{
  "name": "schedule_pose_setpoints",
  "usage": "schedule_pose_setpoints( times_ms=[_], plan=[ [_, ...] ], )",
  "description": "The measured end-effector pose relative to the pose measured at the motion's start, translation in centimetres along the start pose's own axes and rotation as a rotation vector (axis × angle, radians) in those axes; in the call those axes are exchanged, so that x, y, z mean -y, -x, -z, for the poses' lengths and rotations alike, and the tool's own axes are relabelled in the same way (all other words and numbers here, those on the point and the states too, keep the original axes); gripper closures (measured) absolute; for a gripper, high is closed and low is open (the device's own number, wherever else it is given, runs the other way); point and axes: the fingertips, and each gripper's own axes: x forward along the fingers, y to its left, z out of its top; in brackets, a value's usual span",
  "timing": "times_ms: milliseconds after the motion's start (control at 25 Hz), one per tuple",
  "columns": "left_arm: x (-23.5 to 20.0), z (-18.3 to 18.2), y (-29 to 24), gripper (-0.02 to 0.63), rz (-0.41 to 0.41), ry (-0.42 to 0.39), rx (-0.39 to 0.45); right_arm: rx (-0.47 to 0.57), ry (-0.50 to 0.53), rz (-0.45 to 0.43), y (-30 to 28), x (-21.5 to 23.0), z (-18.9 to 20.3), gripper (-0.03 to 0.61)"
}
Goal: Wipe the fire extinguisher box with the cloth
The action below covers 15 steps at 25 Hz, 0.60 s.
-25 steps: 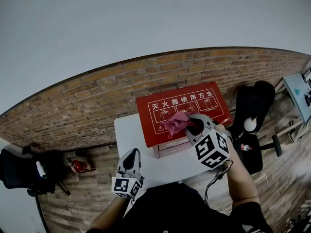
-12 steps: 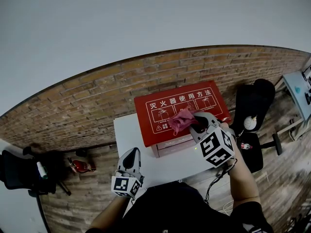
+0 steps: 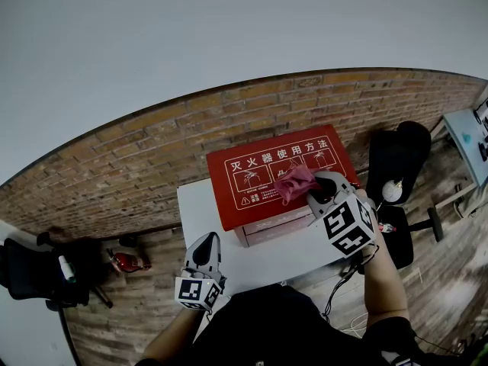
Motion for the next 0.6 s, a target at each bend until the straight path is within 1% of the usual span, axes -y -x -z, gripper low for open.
schedule_pose_setpoints(
  times_ms=[600],
  plan=[
    [1.6, 0.3, -0.8, 0.58, 0.004, 0.008, 0.0, -0.02, -0.072, 0.069, 1.4, 3.8, 3.5, 0.509]
  ],
)
